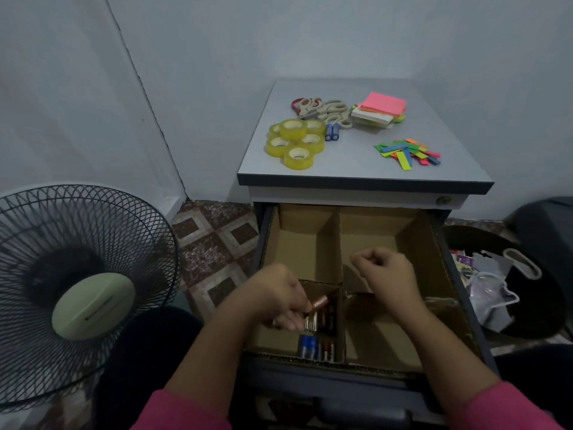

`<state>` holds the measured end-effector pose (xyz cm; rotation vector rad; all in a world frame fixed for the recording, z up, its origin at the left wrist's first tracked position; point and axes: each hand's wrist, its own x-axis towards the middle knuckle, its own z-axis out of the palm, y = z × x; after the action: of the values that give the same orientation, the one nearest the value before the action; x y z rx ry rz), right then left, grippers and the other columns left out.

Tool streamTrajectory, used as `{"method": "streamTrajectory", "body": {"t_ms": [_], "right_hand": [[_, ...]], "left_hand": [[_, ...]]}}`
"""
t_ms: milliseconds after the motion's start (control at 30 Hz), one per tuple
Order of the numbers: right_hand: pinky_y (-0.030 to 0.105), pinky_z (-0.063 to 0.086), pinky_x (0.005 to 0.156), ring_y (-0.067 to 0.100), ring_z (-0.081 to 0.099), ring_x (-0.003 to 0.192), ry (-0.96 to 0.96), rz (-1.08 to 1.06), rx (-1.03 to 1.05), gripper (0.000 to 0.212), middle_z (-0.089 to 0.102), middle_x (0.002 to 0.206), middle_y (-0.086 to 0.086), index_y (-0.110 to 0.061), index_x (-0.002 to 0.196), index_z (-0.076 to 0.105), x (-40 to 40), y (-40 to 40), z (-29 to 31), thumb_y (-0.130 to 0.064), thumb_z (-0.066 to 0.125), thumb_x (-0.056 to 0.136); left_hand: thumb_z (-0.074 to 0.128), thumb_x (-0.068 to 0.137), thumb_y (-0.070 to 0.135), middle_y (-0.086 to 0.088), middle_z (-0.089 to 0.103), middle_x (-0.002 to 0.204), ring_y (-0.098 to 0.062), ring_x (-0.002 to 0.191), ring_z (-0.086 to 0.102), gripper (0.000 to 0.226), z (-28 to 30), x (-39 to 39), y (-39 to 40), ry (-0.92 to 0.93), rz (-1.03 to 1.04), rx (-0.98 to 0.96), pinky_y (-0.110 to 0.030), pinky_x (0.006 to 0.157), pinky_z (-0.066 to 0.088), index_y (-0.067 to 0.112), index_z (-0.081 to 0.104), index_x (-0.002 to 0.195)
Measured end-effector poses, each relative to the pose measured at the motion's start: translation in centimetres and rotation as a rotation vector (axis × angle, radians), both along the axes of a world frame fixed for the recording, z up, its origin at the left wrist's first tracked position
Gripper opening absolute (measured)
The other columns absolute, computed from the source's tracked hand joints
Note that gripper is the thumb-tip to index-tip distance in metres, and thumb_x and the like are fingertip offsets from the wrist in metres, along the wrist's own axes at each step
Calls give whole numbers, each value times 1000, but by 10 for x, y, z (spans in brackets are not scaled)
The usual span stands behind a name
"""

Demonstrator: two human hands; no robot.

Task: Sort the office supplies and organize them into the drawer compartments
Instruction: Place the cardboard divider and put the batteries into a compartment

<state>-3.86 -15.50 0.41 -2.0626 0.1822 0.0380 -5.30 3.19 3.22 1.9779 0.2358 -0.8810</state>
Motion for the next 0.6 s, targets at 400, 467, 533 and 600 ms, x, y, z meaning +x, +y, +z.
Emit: {"method": "streamTrajectory", "body": {"t_ms": [400, 467, 533, 600], "right_hand": [[24, 42, 59, 8, 55, 69, 38, 75, -56, 12, 59, 72, -7, -24, 87, 66, 1, 3, -11, -27, 58, 93], [23, 39, 57, 7, 54, 69, 37, 85, -62, 12, 59, 72, -7, -24, 87, 66, 0, 3, -12, -28, 57, 94], [21, 37, 56, 6, 53, 67, 33, 92, -60, 12, 58, 70, -8, -25, 86, 66, 0, 3, -12, -28, 57, 94], [21, 37, 55, 7, 53, 65, 29, 94, -61, 12, 57, 69, -8, -26, 84, 65, 1, 2, -12, -28, 57, 94]], "left_hand": [[52, 96, 17, -17, 66, 94, -32, 95, 67, 24, -66, -1, -37, -159, -132, 423, -40, 83, 56, 5, 58, 76], [53, 95, 18, -17, 67, 100, -32, 97, 66, 20, -64, 2, -39, -176, -142, 444, -41, 85, 55, 1, 62, 89], [55, 95, 17, -18, 66, 110, -31, 105, 64, 25, -62, 3, -42, -123, -182, 461, -40, 92, 52, -3, 62, 108], [55, 95, 20, -19, 64, 116, -31, 108, 62, 30, -59, 4, -43, -114, -273, 532, -38, 94, 50, -1, 59, 116]]}}
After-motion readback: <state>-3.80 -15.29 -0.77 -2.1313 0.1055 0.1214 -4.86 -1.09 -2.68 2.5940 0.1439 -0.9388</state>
